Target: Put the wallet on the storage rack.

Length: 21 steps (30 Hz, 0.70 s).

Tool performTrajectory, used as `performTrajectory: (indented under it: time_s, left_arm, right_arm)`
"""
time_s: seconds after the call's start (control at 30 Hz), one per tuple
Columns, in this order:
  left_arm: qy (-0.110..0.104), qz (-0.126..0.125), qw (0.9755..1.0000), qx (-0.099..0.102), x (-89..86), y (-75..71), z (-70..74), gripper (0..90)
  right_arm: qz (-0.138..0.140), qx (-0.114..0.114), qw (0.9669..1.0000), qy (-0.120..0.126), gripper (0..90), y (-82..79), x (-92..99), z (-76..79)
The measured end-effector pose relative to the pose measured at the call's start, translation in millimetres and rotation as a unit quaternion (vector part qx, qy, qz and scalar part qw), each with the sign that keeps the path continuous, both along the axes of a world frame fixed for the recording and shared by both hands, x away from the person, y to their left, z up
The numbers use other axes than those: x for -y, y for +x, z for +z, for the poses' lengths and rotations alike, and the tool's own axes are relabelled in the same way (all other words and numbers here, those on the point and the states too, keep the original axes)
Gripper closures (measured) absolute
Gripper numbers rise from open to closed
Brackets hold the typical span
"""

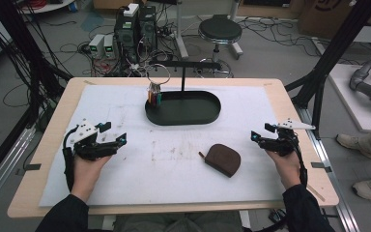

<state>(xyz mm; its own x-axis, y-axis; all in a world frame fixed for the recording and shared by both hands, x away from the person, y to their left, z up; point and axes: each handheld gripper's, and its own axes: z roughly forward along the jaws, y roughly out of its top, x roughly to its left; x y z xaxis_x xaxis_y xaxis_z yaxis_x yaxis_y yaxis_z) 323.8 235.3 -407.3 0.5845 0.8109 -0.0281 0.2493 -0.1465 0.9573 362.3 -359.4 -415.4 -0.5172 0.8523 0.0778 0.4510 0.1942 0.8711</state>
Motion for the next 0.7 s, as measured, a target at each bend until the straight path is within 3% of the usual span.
performTrajectory:
  time_s: [0.23,0.43,0.63,0.7]
  left_arm:
    - [0.001,-0.001,1.0,0.005,4.2,1.7,2.8,24.0]
    - [0.004,-0.011,0.9999,0.011,9.0,1.2,3.6,24.0]
    - [0.004,-0.02,0.9997,0.01,12.3,0.3,2.3,24.0]
    - [0.005,-0.021,0.9997,0.01,13.5,-0.6,2.7,24.0]
  right_arm:
    - [0.004,0.011,0.9999,0.013,24.6,-12.0,0.1,11.1]
    - [0.028,0.012,0.9994,0.013,24.8,-30.7,-8.8,20.3]
    - [0.074,-0.024,0.9969,0.01,25.8,-44.9,-29.0,7.8]
    - [0.081,-0.038,0.996,0.002,31.7,-44.9,-36.2,2.5]
